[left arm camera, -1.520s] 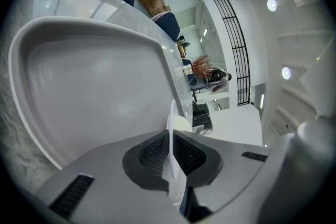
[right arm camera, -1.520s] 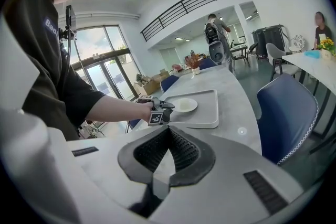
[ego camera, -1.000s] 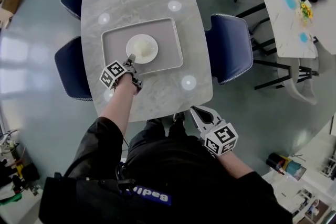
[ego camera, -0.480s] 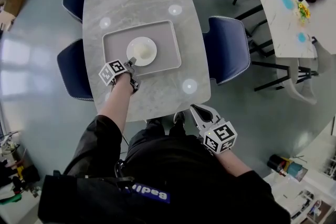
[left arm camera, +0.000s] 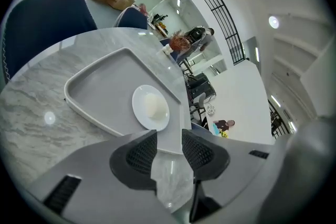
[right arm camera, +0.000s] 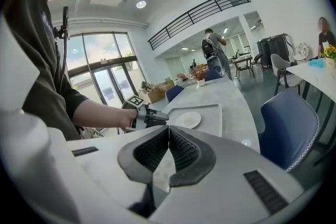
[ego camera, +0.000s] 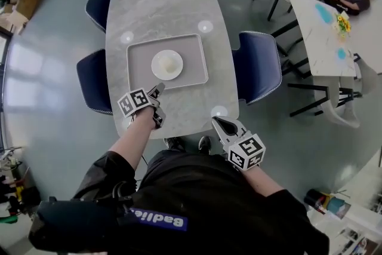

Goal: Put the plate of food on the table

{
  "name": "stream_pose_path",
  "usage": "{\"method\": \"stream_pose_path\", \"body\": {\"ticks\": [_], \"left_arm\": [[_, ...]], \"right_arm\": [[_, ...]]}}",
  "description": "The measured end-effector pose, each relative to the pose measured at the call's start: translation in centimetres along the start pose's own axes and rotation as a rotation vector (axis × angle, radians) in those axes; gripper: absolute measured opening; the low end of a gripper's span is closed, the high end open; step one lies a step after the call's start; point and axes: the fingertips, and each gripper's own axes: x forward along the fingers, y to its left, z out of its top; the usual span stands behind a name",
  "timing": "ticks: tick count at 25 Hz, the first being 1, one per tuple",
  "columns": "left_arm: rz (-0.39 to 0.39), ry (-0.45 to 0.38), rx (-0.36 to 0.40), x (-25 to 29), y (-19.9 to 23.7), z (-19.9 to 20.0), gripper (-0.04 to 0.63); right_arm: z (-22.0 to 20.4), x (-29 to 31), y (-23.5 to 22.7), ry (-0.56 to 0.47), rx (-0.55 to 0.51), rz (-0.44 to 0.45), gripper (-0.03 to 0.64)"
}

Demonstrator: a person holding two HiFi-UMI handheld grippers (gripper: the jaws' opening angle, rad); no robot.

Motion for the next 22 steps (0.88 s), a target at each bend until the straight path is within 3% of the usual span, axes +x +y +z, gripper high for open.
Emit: {"method": "stream_pose_path", "body": {"ticks": [2, 7, 9, 12, 17, 22], "left_arm": [[-0.027, 0.01, 0.024, -1.6, -1.2, -1.6, 0.143], [-0.173, -0.025, -0.062, -5.6, -5.8, -5.2, 0.14], [-0.231, -0.035, -0.027, -7.3, -7.7, -6.1, 0.137], [-0.292, -0.049, 0.107, -9.6, -10.1, -6.7, 0.1], [-0.34, -0.108, 0.426, -13.0, -13.8, -8.2, 0.011], [-0.385, -0.14, 0.662, -15.9, -17.0, -9.7, 0.009]], "right_arm": [[0.1, 0.3, 0.4, 0.0, -0.006, 0.017, 0.011], [0.3, 1.2, 1.5, 0.012, 0.004, 0.075, 0.011], [0.6, 1.3, 2.0, 0.005, 0.005, 0.092, 0.011], [1.4, 1.8, 2.9, -0.004, -0.024, 0.129, 0.011], [1.5, 1.3, 4.1, -0.007, -0.081, 0.177, 0.011], [1.7, 1.2, 5.6, -0.011, -0.114, 0.229, 0.011]]}}
